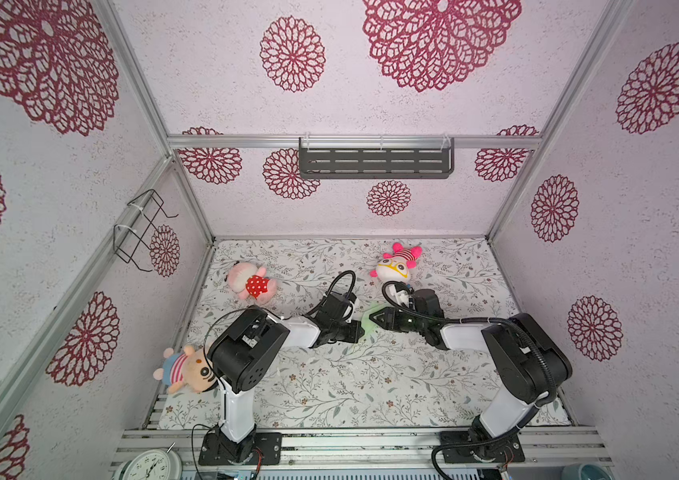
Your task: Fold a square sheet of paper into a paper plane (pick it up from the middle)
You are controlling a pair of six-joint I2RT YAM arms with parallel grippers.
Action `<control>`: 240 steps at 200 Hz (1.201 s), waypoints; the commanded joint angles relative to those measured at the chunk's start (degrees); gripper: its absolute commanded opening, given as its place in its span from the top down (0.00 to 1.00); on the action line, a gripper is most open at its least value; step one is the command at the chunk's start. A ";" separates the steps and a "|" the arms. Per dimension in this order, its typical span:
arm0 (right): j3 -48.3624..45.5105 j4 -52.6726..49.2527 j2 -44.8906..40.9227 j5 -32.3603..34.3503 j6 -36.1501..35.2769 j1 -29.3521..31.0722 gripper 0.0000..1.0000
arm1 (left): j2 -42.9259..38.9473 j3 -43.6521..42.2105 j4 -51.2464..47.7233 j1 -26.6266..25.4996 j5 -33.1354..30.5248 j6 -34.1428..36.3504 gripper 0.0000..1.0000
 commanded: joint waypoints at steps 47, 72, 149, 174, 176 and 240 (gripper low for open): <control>1.45 4.34 3.38 -2.50 2.05 1.98 0.73 | 1.82 3.55 -12.22 -0.36 -1.57 2.74 0.88; 1.87 4.78 4.89 -2.60 3.00 2.27 0.76 | 4.67 4.68 -14.22 -0.35 -1.36 2.83 0.88; 2.58 0.96 7.02 1.05 3.37 1.46 0.81 | 5.69 5.83 -17.25 -0.41 -3.09 2.60 0.90; 3.34 -0.44 7.53 1.95 3.39 0.98 0.84 | 5.56 5.83 -17.42 -0.41 -3.12 2.69 0.90; 3.40 -0.54 7.54 2.02 3.39 0.92 0.84 | 5.59 5.83 -17.43 -0.41 -3.10 2.70 0.90; 4.25 -1.81 4.91 2.51 3.13 0.23 0.87 | 5.69 6.14 -18.17 -0.41 -3.04 2.94 0.91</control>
